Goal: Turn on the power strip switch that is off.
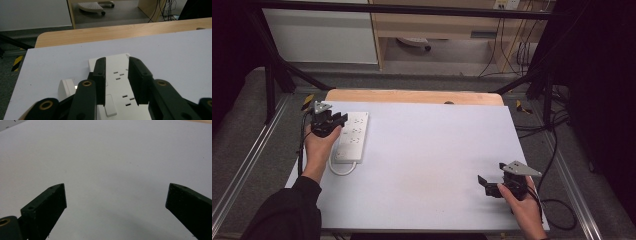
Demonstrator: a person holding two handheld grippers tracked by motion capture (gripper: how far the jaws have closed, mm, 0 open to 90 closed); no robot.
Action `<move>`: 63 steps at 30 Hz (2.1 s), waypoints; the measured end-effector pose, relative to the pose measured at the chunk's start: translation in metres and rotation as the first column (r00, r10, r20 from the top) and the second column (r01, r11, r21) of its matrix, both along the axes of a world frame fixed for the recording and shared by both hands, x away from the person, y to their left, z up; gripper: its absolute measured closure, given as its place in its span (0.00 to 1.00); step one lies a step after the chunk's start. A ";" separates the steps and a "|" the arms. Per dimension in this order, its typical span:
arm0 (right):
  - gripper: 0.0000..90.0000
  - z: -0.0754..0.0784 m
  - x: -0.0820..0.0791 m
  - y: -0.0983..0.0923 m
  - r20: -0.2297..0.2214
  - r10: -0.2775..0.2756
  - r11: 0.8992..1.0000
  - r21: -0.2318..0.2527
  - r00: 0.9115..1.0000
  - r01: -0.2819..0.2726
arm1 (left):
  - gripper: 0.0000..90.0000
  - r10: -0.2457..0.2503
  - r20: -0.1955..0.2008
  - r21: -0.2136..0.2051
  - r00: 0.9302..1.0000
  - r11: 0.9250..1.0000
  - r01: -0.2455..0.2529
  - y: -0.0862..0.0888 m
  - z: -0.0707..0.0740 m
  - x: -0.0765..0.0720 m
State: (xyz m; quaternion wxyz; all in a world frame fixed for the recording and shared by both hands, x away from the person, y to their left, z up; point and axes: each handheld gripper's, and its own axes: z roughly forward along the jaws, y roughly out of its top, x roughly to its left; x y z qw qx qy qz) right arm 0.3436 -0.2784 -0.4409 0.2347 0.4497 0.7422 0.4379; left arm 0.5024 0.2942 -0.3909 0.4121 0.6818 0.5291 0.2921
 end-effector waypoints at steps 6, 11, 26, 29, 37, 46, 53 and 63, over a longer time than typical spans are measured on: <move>0.04 0.000 0.000 0.000 -0.004 -0.001 1.000 0.001 1.000 0.001 | 0.85 -0.006 -0.016 -0.009 1.000 1.000 0.006 0.002 -0.003 0.002; 0.04 0.000 0.000 0.000 -0.003 0.000 1.000 0.000 1.000 0.000 | 0.91 -0.011 -0.024 -0.018 1.000 1.000 0.011 0.005 -0.005 0.002; 0.04 0.000 0.000 0.001 -0.010 0.003 1.000 0.003 1.000 -0.003 | 0.99 -0.014 -0.056 -0.042 0.998 0.999 0.012 0.007 -0.010 0.006; 0.04 0.000 0.000 0.000 -0.009 0.003 1.000 0.004 1.000 -0.003 | 1.00 -0.016 -0.058 -0.041 0.998 0.999 0.013 0.007 -0.011 0.006; 0.04 -0.001 0.001 0.000 -0.010 0.007 1.000 -0.002 1.000 -0.007 | 1.00 -0.023 -0.085 -0.023 0.996 1.000 0.021 0.005 -0.016 0.007; 0.04 -0.001 0.000 0.000 -0.011 0.007 1.000 0.000 1.000 -0.007 | 1.00 -0.014 -0.128 -0.005 0.992 1.000 0.013 0.010 -0.027 0.007; 0.04 -0.001 0.001 0.001 -0.012 0.009 1.000 0.000 1.000 -0.009 | 1.00 -0.006 -0.142 0.005 0.990 1.000 0.006 0.012 -0.030 0.006; 0.04 -0.001 0.001 0.001 -0.013 0.009 1.000 0.000 1.000 -0.009 | 1.00 -0.027 -0.162 0.026 0.986 0.999 0.032 0.008 -0.035 0.006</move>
